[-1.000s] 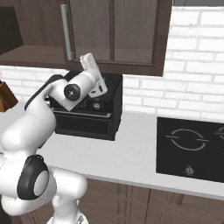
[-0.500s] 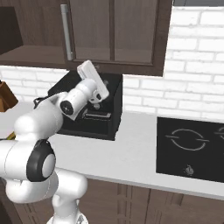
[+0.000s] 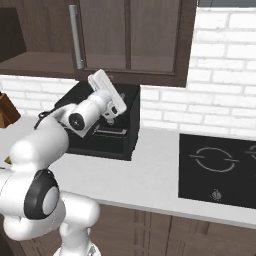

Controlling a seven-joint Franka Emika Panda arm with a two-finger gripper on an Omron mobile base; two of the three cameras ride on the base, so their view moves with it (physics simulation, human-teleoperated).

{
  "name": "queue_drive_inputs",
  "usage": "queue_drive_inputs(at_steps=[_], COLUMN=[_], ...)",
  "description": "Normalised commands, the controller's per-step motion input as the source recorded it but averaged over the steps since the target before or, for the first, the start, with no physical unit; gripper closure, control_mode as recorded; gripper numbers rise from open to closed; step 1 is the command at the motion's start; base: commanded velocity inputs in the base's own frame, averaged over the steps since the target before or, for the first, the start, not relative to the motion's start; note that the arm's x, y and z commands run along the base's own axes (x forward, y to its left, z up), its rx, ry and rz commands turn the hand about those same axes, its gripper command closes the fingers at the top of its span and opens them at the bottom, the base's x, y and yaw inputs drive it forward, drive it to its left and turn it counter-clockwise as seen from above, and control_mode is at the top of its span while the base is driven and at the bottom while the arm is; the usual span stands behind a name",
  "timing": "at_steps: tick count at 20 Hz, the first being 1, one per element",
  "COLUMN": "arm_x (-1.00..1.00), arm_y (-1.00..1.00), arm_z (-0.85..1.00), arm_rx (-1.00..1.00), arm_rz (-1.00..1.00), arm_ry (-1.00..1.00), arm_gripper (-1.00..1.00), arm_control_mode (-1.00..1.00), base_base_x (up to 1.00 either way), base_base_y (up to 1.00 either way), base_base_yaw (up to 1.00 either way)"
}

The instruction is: Pick the kettle from the counter and place it on the tray. Then pick the mug from the cabinet and place it on the tray. Then close the cabinet doors.

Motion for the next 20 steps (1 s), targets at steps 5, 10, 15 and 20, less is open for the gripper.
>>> queue_drive_inputs(at_steps=[5,10,15,20], arm_x=[-0.44,-0.63,-0.69,-0.53], arm_y=[0.15,0.21,0.24,0.29], arm_z=[0.1,0.04,0.4,0.42], arm_rx=[0.0,0.0,0.0,0.0], arm_rz=[0.0,0.0,0.0,0.0], arm_ry=[0.2,0.14,0.15,0.22], arm_gripper=[-1.0,-1.0,-1.0,-1.0], arm_control_mode=[-1.0,-1.0,-1.0,-1.0], base_base_x=[0.0,0.0,0.0,0.0], base_base_y=[0.0,0.0,0.0,0.0], base_base_yaw=[0.0,0.0,0.0,0.0])
